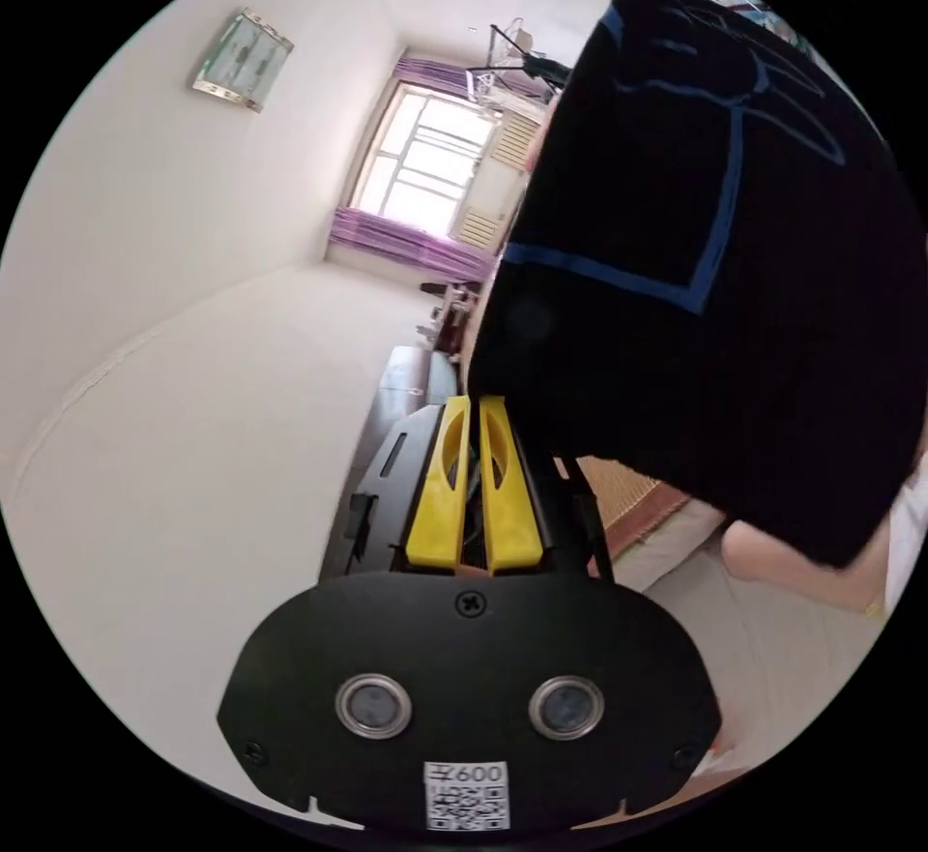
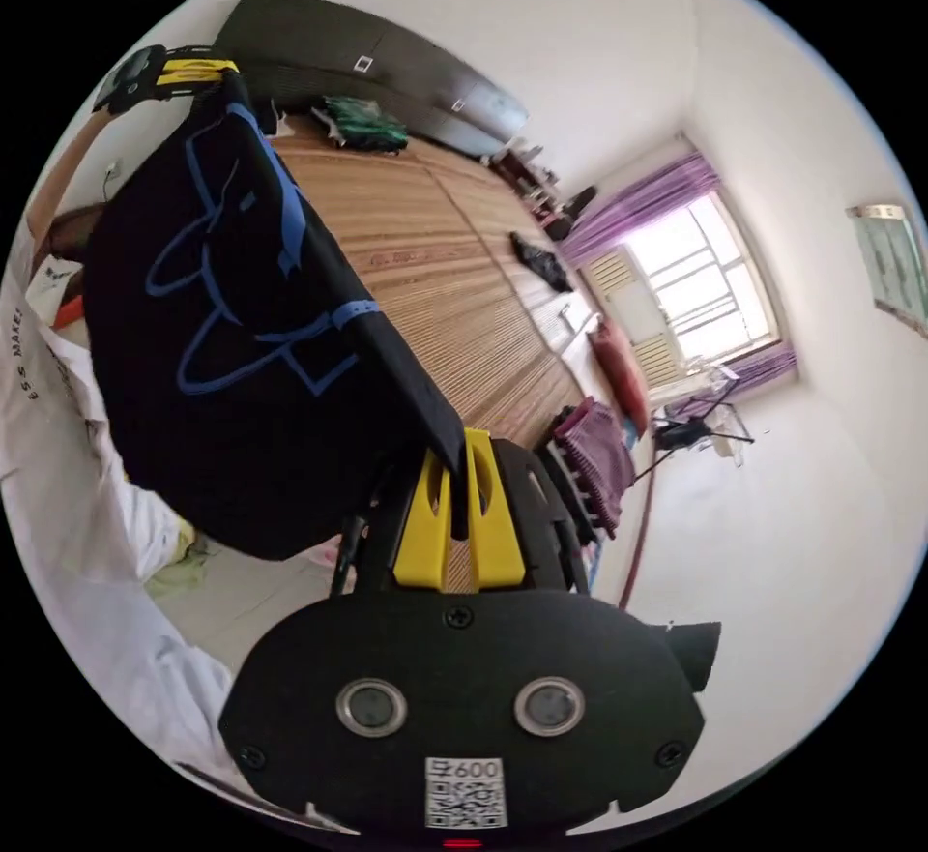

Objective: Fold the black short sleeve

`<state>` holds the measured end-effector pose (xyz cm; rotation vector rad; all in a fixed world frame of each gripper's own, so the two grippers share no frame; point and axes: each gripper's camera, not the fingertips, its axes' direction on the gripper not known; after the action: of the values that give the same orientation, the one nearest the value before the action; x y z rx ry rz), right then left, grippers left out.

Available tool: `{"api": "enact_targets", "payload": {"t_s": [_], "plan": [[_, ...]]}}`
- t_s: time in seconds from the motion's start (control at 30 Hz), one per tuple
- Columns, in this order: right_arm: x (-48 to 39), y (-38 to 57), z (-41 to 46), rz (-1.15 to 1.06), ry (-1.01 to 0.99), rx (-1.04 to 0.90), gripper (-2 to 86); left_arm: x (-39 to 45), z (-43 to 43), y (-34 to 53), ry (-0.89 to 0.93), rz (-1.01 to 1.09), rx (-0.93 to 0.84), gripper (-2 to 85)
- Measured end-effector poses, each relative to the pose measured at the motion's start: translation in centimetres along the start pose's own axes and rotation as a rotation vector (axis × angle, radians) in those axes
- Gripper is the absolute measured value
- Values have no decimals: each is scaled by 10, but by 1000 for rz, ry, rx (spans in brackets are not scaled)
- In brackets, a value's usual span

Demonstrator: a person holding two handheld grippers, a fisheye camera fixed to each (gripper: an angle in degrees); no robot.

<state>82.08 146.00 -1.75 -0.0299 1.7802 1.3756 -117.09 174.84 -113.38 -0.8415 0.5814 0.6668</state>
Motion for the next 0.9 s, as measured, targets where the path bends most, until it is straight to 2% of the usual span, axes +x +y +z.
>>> {"api": "enact_targets", "payload": {"t_s": [0.1,0.17,0.27,0.33,0.4,0.47,0.53,0.6,0.63,0.67,0.73,0.83,0.9], "plan": [[39,-59,106,-23,-271,-144,-8,16,79,-45,168,11,-47,25],[64,-101,209,1,-444,-246,-8,41,147,-69,274,16,-89,25],[97,-138,295,131,-536,-182,-8,83,248,-110,327,-41,-176,26],[108,-155,325,168,-546,-218,-8,112,286,-137,305,-1,-220,27],[125,-171,336,220,-574,-236,-8,134,307,-170,232,116,-244,32],[159,-186,339,325,-605,-257,-7,122,312,-193,225,108,-273,40],[191,-186,329,450,-595,-225,-5,86,314,-209,209,-8,-296,55],[222,-177,312,576,-609,-154,-7,13,312,-212,194,-293,-307,65],[239,-169,300,650,-613,-104,-7,-6,310,-209,197,-361,-308,62],[252,-162,285,705,-598,-45,-8,-37,307,-204,218,-456,-303,55],[259,-156,264,738,-587,60,-8,-67,301,-200,257,-509,-288,42],[250,-163,255,705,-694,157,-8,-81,296,-202,409,-465,-225,24],[237,-177,269,659,-749,104,-8,-70,303,-209,547,-405,-237,16]]}}
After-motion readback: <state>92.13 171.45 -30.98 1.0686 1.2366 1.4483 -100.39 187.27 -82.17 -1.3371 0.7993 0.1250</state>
